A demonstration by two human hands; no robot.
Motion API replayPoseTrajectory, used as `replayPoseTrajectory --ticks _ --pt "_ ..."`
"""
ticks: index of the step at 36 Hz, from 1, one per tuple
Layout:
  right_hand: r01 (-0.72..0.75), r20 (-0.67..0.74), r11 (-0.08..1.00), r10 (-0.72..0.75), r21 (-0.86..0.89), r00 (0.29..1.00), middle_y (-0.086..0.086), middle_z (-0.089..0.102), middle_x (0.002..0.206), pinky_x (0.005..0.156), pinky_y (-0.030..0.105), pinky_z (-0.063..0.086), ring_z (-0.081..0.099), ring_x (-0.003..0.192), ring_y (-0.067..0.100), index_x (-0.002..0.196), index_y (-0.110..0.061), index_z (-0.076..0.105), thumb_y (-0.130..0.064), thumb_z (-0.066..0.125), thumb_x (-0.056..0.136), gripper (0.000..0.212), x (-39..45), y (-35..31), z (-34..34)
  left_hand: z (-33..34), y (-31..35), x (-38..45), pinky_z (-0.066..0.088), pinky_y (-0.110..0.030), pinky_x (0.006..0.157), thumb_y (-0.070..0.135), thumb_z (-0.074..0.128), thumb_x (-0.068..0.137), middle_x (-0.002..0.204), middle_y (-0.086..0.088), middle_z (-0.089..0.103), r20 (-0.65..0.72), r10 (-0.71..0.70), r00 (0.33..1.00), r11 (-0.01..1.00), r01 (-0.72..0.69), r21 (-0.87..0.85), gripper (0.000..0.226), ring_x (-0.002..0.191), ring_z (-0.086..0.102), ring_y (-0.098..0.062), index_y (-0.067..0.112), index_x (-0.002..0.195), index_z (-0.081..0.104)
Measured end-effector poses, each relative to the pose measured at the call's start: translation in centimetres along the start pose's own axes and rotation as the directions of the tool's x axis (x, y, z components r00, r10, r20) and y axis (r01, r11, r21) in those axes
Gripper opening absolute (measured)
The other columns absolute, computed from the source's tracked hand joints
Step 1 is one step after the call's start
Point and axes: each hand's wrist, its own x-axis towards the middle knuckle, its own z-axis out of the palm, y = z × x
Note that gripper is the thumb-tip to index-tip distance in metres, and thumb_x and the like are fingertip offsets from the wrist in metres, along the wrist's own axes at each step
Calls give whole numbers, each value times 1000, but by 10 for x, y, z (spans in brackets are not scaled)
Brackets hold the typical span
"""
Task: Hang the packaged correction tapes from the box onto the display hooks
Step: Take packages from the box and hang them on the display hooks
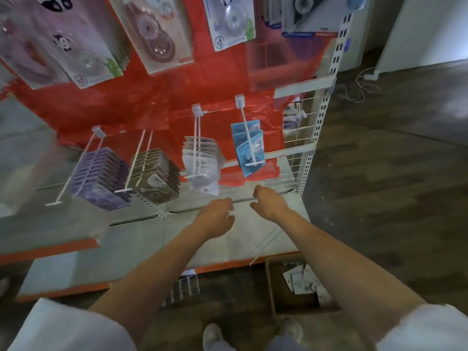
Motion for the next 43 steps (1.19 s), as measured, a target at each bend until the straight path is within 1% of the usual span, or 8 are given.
replayPoseTrajectory --ticks 5,10,17,22,27,31,39,43 --pt "-48 -3 995 48 -84 999 17 48 135 96 39 44 50 121 34 132 -4 42 -19 50 96 39 -27 66 -23 21 50 22 43 -35 96 25 50 95 128 -8 53 113 152 982 975 -168 146 33 116 51 -27 10 124 50" --pt "-186 -55 978 181 -93 982 18 49 133 97 42 44 49 121 35 130 -2 41 -21 49 97 39 -59 131 -42 45 107 32 42 -32 94 25 46 97 128 -12 50 258 296 920 901 -358 245 36 117 49 -28 7 128 48" --pt "-380 -145 923 384 58 912 18 51 129 95 41 41 49 121 35 125 -4 44 -21 47 98 32 -105 204 -53 82 175 28 44 -36 93 24 44 97 126 -13 48 432 392 812 768 -547 333 35 116 50 -31 8 127 47" --pt "-495 -126 860 509 127 852 16 49 129 93 42 43 49 120 35 128 -6 42 -23 45 99 34 -133 244 -48 103 210 22 43 -37 87 22 41 97 123 -13 51 490 452 745 686 -642 342 33 112 52 -30 10 127 48" --pt "-550 -61 817 566 171 822 15 48 130 94 42 45 47 123 32 127 -5 41 -20 46 99 32 -144 268 -28 121 220 24 47 -40 87 22 40 98 123 -15 50 576 435 692 636 -689 348 37 110 53 -32 7 132 42" --pt "-583 -24 789 598 193 801 16 47 132 92 41 44 47 123 33 131 -5 39 -18 46 99 35 -151 278 -5 139 216 36 49 -40 87 24 42 97 119 -14 51 627 398 670 631 -696 343 31 106 53 -29 8 122 49" --pt "-637 115 740 628 217 769 18 44 134 92 41 44 47 121 36 136 -5 36 -17 46 98 41 -144 303 73 209 193 67 42 -34 77 23 44 95 119 -13 49 644 350 680 674 -661 332 29 107 52 -29 9 119 52" --pt "-666 179 709 641 232 746 17 43 135 86 39 44 48 120 35 135 -5 37 -18 43 100 38 -131 319 118 258 172 78 46 -36 87 23 45 95 121 -12 48 635 315 705 733 -606 309 27 109 52 -28 9 118 51"
